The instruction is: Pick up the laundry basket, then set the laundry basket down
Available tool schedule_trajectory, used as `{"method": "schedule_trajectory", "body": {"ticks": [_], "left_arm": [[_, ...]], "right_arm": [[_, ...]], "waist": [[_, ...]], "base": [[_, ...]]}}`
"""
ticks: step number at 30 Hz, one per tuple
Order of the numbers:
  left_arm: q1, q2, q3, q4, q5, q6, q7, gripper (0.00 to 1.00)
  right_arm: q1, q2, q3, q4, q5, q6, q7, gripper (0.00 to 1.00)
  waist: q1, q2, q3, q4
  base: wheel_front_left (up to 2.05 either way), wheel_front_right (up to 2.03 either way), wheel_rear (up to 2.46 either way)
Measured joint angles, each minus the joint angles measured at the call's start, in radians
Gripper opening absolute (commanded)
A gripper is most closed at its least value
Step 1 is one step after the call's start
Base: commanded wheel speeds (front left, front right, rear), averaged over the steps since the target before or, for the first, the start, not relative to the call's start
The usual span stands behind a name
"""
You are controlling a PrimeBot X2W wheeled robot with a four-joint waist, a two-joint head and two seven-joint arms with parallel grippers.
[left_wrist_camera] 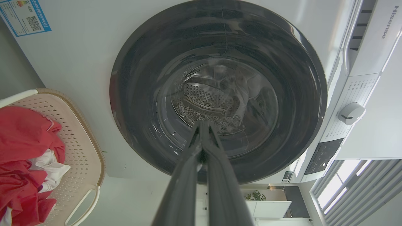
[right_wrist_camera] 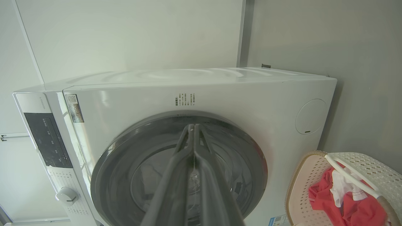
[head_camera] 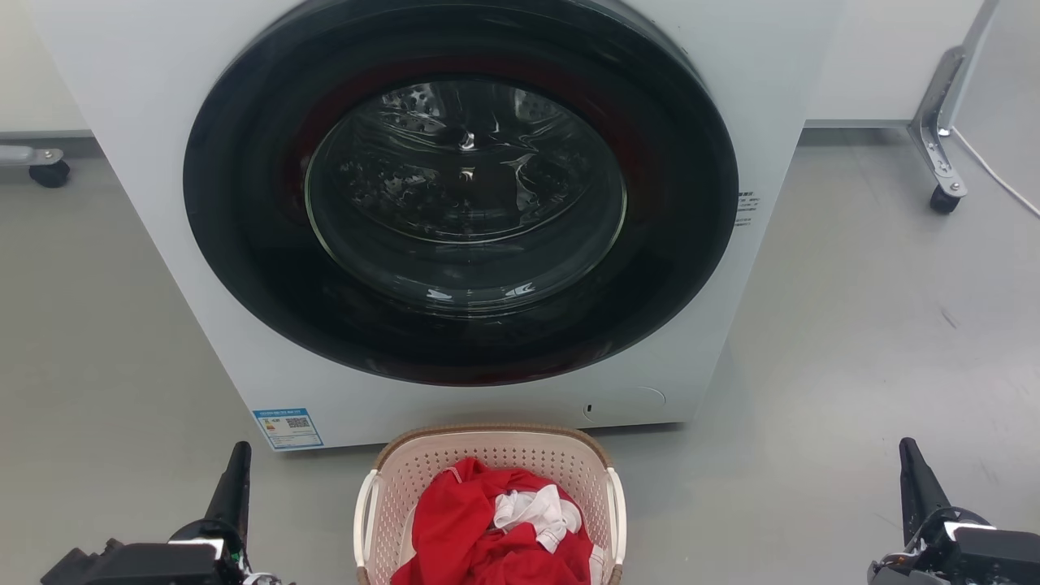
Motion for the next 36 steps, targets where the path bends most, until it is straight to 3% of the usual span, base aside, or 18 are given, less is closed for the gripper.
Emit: {"method": "schedule_trajectory", "body": {"ticks": [36], "left_arm": [[0.000,0.000,0.000,0.000,0.000,0.000,0.000,0.00]], "right_arm": [[0.000,0.000,0.000,0.000,0.000,0.000,0.000,0.00]], "waist": [[0.0000,0.0000,0.000,0.000]], "base": [[0.00,0.00,0.00]]}}
